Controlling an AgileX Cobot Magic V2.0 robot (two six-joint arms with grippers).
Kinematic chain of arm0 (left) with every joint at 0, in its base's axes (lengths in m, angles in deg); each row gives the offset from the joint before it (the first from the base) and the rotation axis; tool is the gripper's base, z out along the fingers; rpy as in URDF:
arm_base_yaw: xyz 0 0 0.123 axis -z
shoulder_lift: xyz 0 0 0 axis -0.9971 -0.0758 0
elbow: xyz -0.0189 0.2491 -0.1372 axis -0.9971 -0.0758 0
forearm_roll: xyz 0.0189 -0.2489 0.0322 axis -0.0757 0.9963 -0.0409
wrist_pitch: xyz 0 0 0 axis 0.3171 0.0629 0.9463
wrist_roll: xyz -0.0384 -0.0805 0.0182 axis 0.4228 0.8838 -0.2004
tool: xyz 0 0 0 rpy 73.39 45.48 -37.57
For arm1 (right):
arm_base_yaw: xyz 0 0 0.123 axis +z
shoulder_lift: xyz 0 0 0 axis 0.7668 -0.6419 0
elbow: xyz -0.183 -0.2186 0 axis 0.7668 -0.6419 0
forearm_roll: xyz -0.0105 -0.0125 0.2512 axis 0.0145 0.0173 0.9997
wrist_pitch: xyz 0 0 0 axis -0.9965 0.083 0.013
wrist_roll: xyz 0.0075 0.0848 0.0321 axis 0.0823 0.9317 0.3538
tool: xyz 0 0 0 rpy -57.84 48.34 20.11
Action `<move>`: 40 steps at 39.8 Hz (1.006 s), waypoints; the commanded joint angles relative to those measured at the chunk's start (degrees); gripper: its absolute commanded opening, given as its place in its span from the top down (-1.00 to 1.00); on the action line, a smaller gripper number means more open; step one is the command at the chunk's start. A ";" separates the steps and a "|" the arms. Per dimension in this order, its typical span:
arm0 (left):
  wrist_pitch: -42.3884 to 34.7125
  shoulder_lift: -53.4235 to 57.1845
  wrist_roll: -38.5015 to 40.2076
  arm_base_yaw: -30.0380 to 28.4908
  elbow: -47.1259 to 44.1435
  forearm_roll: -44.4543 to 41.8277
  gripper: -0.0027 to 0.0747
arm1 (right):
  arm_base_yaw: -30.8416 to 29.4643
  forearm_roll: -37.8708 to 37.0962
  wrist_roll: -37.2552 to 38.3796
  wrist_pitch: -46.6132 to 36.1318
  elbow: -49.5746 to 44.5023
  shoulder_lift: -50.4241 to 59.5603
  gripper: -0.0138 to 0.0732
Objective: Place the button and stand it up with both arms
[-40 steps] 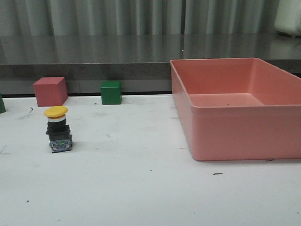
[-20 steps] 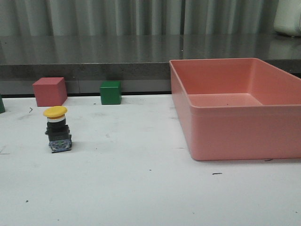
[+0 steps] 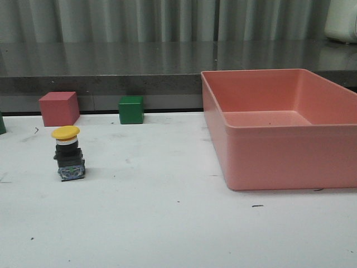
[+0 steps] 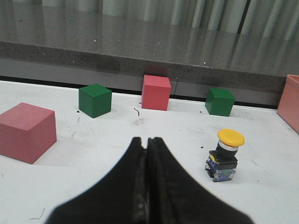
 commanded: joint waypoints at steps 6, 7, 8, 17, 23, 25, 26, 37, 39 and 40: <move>-5.05 1.30 0.44 -0.12 -0.90 0.50 0.98 | -0.56 0.92 -3.61 -7.02 0.12 -0.02 0.84; -5.05 1.30 0.44 -0.12 -0.90 0.50 0.98 | -0.57 1.28 -3.61 -7.16 0.12 -0.02 0.84; -5.05 1.30 0.44 -0.12 -0.90 0.50 0.98 | -0.57 1.67 -3.61 -7.38 0.12 -0.02 0.84; -5.05 1.30 0.44 -0.12 -0.90 0.50 0.98 | -0.70 2.27 -3.61 -8.73 0.12 1.06 0.84; -5.05 1.30 0.44 -0.12 -0.90 0.50 0.98 | -0.70 2.27 -3.61 -8.63 0.12 1.05 0.84; -5.05 1.30 0.44 -0.12 -0.90 0.50 0.98 | -0.70 2.27 -3.61 -8.58 0.12 1.05 0.84; -5.05 1.30 0.44 -0.12 -0.90 0.50 0.98 | -0.70 2.27 -3.61 -8.58 0.12 1.05 0.84; -5.05 1.30 0.44 -0.12 -0.90 0.50 0.98 | -0.70 2.27 -3.61 -8.58 0.12 1.05 0.84; -5.05 1.30 0.44 -0.12 -0.90 0.50 0.98 | -0.70 2.27 -3.61 -8.58 0.17 1.05 0.84; -5.05 1.30 0.44 -0.12 -0.90 0.50 0.98 | -0.70 2.27 -3.61 -8.58 0.17 1.05 0.84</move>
